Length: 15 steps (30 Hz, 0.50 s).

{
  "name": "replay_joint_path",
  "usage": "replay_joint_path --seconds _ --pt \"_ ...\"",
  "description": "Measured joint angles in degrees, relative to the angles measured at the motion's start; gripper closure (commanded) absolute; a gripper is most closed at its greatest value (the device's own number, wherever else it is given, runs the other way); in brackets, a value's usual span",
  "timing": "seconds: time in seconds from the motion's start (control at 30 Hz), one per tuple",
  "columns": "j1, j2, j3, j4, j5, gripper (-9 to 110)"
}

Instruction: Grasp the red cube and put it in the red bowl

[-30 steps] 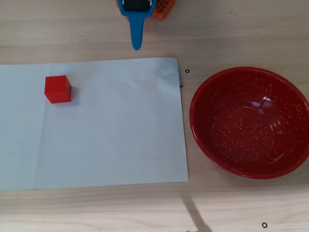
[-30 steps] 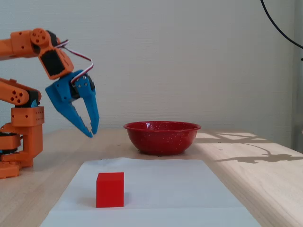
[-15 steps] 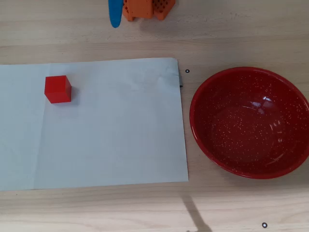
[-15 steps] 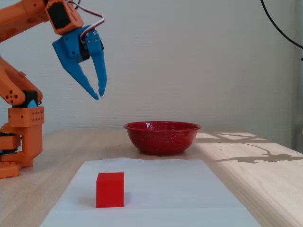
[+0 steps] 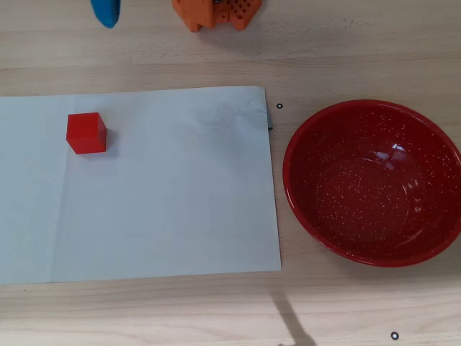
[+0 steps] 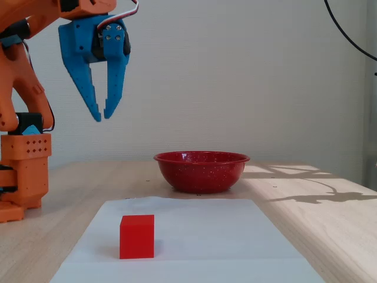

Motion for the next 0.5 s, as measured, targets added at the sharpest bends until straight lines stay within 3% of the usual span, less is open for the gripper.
replay_joint_path --seconds 0.3,0.5 --pt "-6.06 -11.78 -0.18 -2.72 3.69 90" --pt "-5.8 -16.7 -0.18 -6.86 5.62 78"
